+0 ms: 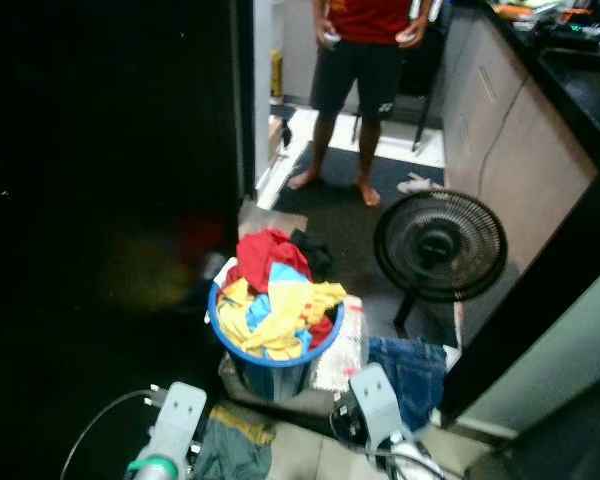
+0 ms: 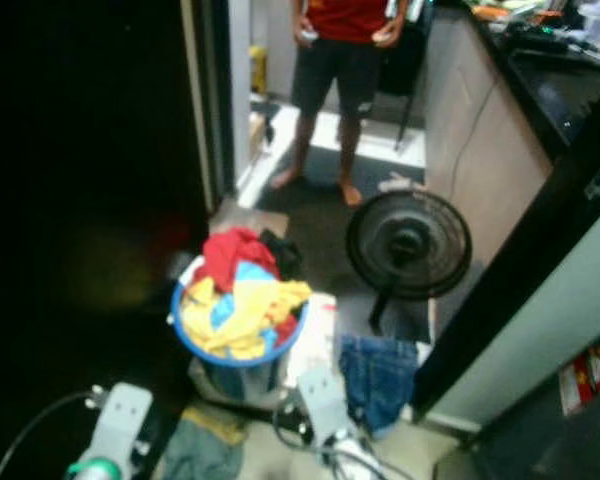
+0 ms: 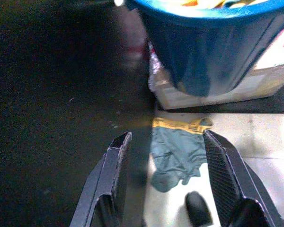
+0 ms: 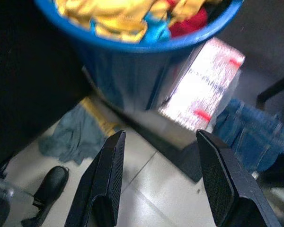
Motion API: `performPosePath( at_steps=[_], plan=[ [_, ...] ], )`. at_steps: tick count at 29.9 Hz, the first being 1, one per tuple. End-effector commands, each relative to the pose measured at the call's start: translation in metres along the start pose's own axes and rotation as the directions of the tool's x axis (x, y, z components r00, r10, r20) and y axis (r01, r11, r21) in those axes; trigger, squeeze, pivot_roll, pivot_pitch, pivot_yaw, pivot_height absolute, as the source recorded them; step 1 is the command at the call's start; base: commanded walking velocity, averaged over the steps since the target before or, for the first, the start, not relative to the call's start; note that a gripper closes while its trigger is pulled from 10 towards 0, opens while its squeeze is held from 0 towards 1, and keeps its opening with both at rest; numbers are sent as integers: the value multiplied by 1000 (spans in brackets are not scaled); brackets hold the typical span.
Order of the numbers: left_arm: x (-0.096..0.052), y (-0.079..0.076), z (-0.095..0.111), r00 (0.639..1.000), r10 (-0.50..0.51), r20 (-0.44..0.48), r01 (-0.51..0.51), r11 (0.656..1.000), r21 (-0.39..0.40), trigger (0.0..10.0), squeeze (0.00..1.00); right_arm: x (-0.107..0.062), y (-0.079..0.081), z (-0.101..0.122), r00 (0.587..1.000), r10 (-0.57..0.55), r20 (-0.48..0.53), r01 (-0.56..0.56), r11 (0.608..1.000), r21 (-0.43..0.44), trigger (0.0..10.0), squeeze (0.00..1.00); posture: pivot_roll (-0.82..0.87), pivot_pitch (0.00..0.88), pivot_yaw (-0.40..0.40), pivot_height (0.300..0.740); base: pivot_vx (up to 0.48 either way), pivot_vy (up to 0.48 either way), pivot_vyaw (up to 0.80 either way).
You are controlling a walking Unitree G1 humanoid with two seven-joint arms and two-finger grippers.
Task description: Clothes washing
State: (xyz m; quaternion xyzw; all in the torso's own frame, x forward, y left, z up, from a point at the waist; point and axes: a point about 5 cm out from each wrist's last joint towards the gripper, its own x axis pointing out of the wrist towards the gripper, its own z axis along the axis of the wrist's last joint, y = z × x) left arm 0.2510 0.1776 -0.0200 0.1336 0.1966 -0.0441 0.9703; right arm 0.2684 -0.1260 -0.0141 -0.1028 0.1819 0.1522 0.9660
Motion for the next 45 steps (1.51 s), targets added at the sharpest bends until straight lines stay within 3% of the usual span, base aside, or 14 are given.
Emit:
performPosePath(
  at_steps=[1, 8, 18, 45],
  plan=[
    [-1, 2, -2, 1000, 7, -5, -7, 1000, -1, 10000, 0, 0, -1, 0, 1000, -7, -3, 7, 1000, 22, 10000, 0, 78, 64, -39, 740, 368, 311, 0],
    [2, -3, 7, 1000, -11, 25, 11, 1000, -9, 10000, 0, -2, -6, -3, 999, -31, -12, 32, 997, 71, 10000, 0, 69, 65, -36, 740, 334, 336, -435],
    [3, -4, 10, 999, -13, 31, 13, 1000, -11, 10000, 0, -1, -7, -1, 999, -31, 7, 31, 998, 60, 10000, 0, 69, 64, -37, 740, 241, 317, -313],
    [6, -8, 23, 996, -33, 78, 34, 999, -16, 10000, 0, 0, -5, 2, 1000, -10, 16, 9, 999, 43, 10000, 0, 71, 64, -37, 740, 0, 0, 0]
  ],
)
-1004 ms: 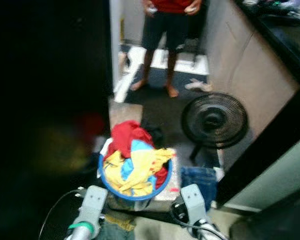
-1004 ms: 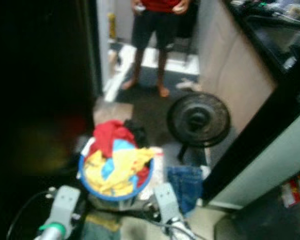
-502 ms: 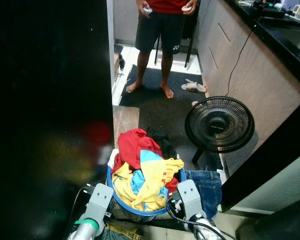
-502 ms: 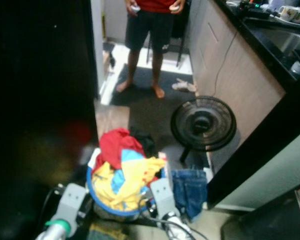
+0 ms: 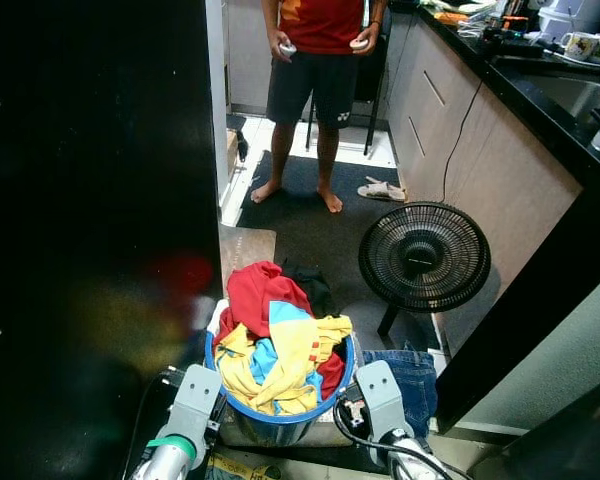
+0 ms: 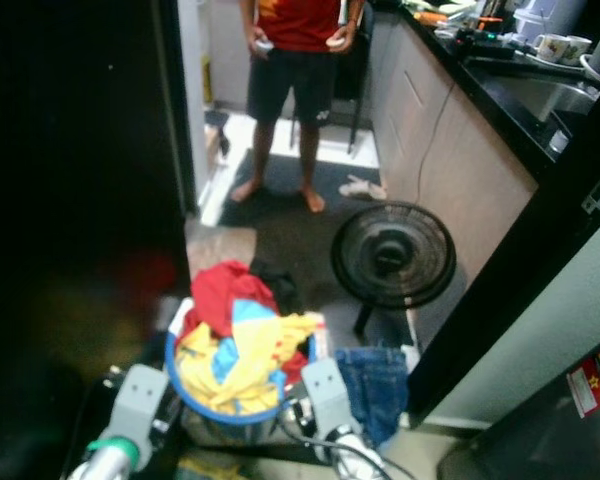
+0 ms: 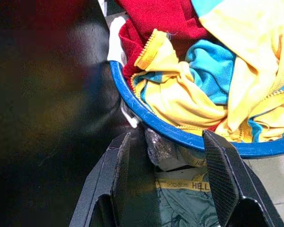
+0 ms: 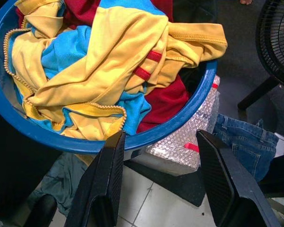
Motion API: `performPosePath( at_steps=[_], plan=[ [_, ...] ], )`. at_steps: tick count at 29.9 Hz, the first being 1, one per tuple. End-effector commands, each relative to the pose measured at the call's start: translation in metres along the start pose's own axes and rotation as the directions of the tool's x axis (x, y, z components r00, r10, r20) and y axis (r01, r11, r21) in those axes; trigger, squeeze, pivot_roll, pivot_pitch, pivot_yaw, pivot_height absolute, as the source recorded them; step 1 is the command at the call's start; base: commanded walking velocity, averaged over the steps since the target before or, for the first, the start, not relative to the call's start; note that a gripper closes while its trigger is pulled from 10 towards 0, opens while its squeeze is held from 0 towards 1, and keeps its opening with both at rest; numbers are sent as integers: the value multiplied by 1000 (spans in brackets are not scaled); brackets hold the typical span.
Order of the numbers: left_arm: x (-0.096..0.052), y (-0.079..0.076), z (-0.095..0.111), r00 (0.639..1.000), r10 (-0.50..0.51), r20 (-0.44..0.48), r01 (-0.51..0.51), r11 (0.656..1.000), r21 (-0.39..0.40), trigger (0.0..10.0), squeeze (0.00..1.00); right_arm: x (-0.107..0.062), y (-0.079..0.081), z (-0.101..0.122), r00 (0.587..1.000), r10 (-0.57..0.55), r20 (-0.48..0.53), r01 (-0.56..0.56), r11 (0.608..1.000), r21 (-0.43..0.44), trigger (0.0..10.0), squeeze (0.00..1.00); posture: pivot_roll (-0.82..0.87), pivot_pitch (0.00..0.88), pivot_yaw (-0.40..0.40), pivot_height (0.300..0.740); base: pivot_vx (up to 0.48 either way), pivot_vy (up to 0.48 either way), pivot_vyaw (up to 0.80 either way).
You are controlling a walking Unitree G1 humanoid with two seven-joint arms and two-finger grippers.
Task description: Clothes washing
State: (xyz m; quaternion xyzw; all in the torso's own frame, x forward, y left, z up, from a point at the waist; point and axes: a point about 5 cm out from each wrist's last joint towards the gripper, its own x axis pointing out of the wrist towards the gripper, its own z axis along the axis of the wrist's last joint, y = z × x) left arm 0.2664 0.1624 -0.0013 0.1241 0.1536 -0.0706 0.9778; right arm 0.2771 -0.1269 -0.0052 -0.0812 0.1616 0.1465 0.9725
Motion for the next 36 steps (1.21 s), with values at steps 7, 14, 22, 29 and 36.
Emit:
performPosePath(
  at_steps=[7, 14, 22, 29, 36],
  plan=[
    [-1, -3, 0, 1000, 0, 1, 0, 1000, 5, 10000, 0, -4, 0, -8, 999, 6, -32, -6, 1000, 1, 10000, 0, 70, 59, -39, 740, 0, -251, 0],
    [-1, -3, 0, 1000, 0, 0, 0, 1000, 5, 10000, 0, -4, 0, -8, 999, 6, -32, -6, 1000, 1, 10000, 0, 67, 56, -39, 740, 0, -454, 0],
    [-1, -3, 0, 1000, 5, 0, -5, 1000, 0, 10000, 0, -4, 0, -8, 999, 8, -33, -8, 1000, 2, 10000, 0, 71, 58, -40, 740, 0, -224, 0],
    [-1, -3, 1, 1000, 8, 5, -8, 1000, -18, 10000, 0, -4, 0, -8, 999, 11, -33, -11, 1000, 4, 10000, 0, 72, 59, -42, 740, 0, 0, 0],
    [-2, -4, 1, 1000, 11, 10, -11, 1000, -9, 10000, 0, -4, 0, -8, 999, 17, -34, -16, 1000, 1, 10000, 0, 70, 62, -43, 740, 65, 0, 0]
  ],
)
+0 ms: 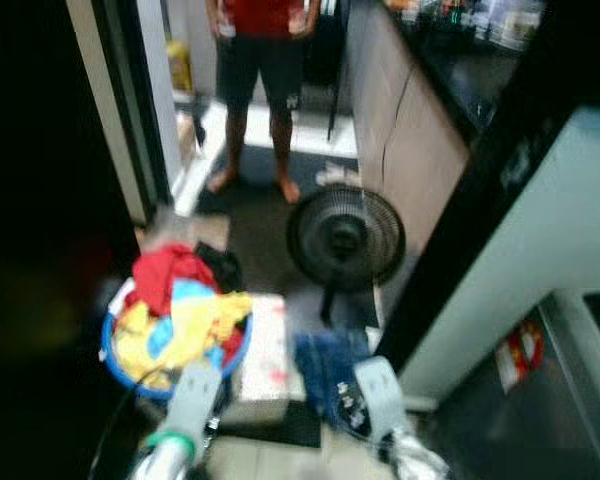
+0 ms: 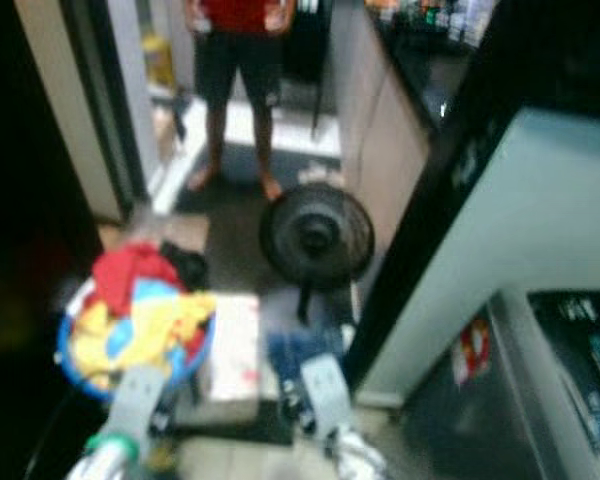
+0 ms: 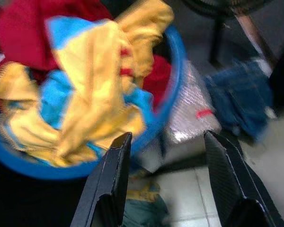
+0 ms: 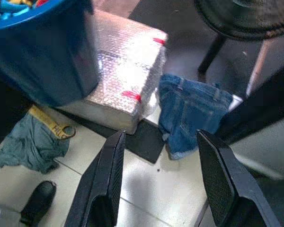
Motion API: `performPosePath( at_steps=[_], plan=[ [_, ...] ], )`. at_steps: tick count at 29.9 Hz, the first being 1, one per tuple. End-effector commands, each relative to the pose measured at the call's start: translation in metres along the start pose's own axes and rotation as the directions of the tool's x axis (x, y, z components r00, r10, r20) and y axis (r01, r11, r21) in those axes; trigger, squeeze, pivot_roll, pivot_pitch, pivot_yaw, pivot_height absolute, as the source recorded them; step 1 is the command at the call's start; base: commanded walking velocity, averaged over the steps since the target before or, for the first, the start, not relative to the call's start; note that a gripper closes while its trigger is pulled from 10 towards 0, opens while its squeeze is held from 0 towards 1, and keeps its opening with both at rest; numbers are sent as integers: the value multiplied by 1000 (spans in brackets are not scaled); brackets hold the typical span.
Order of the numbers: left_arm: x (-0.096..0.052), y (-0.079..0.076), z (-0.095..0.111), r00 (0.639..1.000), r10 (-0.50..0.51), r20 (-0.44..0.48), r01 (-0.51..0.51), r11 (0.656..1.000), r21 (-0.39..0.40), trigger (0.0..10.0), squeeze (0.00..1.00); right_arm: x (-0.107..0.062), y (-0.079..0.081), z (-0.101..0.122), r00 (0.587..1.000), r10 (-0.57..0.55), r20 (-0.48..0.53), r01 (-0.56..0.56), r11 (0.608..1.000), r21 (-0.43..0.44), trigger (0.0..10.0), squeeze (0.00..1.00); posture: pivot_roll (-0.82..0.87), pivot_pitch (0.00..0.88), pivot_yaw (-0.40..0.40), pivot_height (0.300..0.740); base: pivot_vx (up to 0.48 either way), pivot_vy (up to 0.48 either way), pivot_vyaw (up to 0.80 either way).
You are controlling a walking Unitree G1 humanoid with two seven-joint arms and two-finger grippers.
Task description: Clothes washing
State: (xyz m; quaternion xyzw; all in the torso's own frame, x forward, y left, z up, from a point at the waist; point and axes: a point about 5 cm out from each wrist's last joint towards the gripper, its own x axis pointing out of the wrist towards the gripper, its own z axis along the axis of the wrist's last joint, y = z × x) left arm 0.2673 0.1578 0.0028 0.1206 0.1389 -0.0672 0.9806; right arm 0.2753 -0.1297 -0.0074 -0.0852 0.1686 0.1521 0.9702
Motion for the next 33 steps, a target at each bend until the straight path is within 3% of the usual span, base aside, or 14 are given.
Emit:
performPosePath(
  at_steps=[1, 10, 17, 19, 29, 33],
  plan=[
    [-2, 0, -4, 1000, 1, -19, -1, 1000, -2, 10000, 0, -2, 2, -5, 1000, 5, -19, -5, 1000, 9, 10000, 0, 70, 62, -43, 740, 458, 0, 0],
    [-2, 1, -5, 1000, 12, -25, -12, 1000, -6, 10000, 0, -2, 4, -5, 1000, 9, -17, -9, 1000, 10, 10000, 0, 72, 61, -41, 740, 420, 0, 0],
    [-2, 3, -4, 1000, 19, -22, -19, 1000, -1, 10000, 0, -1, 6, -3, 1000, 22, -9, -23, 1000, -8, 10000, 0, 73, 62, -40, 740, 0, 0, 0],
    [-2, 3, -4, 999, 24, -21, -24, 1000, 1, 10000, 0, -1, 9, -2, 999, 36, -2, -36, 998, -43, 10000, 0, 73, 62, -39, 740, 281, 0, 794],
    [-2, 4, -5, 999, 31, -26, -31, 1000, 4, 10000, 0, 0, 9, -1, 1000, 31, 3, -30, 998, -49, 10000, 0, 73, 62, -38, 740, 315, 0, 777],
    [-2, 5, -5, 999, 33, -28, -33, 999, 3, 10000, 0, 0, 9, -1, 1000, 27, 7, -27, 999, -34, 10000, 0, 71, 63, -39, 740, 323, 0, 0]
  ],
)
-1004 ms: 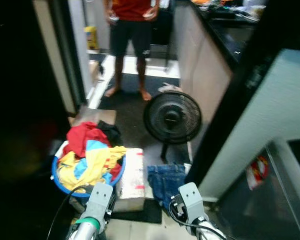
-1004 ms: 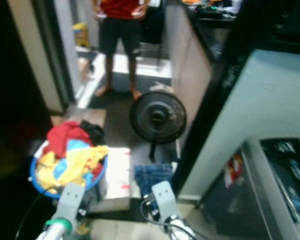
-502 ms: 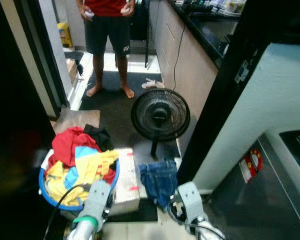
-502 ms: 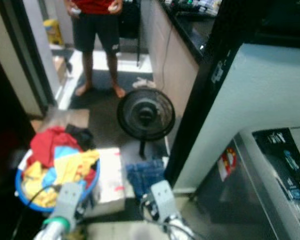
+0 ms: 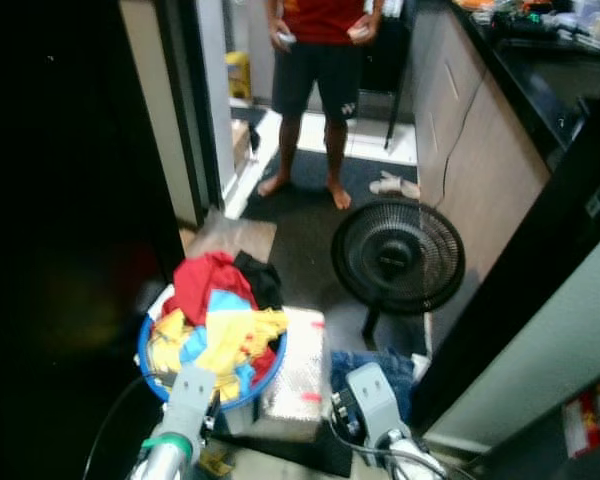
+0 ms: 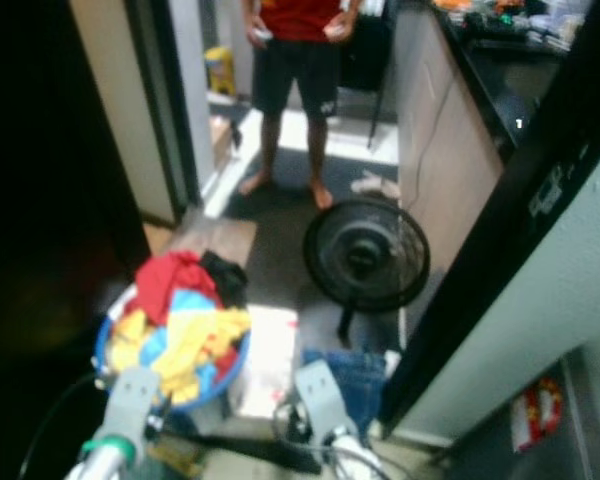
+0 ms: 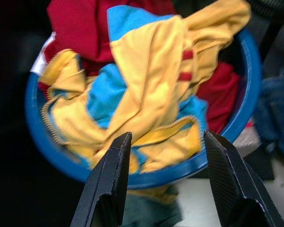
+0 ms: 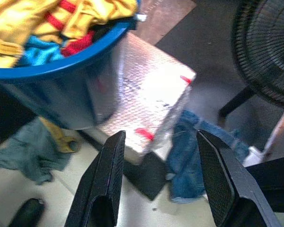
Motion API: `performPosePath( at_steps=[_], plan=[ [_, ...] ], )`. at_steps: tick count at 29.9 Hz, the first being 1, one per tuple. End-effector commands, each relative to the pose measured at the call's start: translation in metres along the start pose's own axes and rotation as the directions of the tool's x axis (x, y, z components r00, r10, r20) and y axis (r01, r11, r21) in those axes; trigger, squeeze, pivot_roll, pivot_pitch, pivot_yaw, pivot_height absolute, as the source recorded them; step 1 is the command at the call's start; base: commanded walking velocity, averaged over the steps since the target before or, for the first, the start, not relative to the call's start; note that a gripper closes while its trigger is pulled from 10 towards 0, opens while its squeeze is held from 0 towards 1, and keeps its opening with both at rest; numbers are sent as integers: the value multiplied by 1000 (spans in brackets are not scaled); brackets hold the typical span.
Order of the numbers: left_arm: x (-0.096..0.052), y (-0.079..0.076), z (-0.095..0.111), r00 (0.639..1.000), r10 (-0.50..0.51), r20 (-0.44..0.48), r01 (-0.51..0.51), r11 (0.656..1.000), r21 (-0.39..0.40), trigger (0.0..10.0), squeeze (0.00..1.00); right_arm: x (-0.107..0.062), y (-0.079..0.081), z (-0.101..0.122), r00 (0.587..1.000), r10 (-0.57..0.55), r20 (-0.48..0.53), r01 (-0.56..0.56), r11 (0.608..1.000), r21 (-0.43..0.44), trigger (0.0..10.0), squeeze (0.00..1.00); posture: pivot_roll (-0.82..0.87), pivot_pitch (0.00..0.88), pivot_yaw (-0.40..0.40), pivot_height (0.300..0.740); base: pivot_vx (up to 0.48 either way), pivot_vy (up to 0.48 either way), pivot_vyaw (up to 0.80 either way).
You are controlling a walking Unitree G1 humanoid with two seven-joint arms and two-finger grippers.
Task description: Clothes washing
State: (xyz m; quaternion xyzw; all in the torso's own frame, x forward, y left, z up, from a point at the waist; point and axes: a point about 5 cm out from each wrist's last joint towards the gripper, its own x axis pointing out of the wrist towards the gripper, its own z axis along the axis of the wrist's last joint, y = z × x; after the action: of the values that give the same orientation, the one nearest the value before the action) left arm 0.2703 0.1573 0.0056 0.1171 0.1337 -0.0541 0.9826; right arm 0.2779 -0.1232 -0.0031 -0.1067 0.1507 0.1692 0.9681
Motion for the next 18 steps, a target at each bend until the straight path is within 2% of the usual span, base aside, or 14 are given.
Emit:
performPosePath(
  at_steps=[1, 18],
  plan=[
    [-4, 4, -8, 999, 8, -36, -7, 1000, 13, 10000, 0, -3, 5, -7, 1000, 4, -22, -3, 1000, 19, 10000, 0, 71, 63, -39, 740, 322, 0, 0],
    [-3, 5, -8, 999, 8, -38, -8, 1000, 12, 10000, 0, -3, 4, -8, 1000, 5, -28, -4, 1000, 18, 10000, 0, 71, 62, -39, 740, 311, 0, 0]
  ],
)
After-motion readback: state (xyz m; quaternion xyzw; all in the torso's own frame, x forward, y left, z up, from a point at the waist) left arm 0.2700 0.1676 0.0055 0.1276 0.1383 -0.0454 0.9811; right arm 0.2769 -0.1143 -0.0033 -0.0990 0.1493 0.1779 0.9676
